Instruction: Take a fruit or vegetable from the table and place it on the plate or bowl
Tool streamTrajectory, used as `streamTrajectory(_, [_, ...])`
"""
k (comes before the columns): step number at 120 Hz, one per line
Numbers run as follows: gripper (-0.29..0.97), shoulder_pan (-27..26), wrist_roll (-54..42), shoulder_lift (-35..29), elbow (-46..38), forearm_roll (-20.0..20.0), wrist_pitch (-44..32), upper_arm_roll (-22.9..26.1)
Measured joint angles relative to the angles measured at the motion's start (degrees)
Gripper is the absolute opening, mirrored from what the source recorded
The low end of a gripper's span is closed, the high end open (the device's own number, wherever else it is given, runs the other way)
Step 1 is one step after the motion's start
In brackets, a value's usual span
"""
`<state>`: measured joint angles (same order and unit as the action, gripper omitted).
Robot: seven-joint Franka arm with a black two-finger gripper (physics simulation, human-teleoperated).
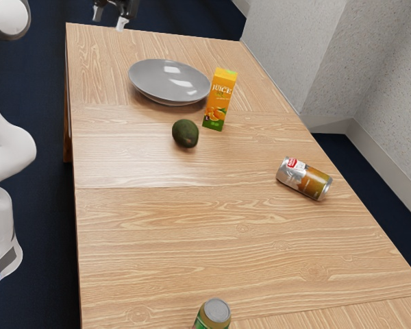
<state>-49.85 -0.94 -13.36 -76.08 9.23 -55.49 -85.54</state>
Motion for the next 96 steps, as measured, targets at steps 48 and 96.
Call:
streamTrajectory(48, [0.66,-0.1,-0.7,2.1,6.0,1.6,-16.6,2.0])
streamTrajectory(96, [0.66,-15.2,-12.5,-10.6,-18.9,5.1,-20.4,26.6])
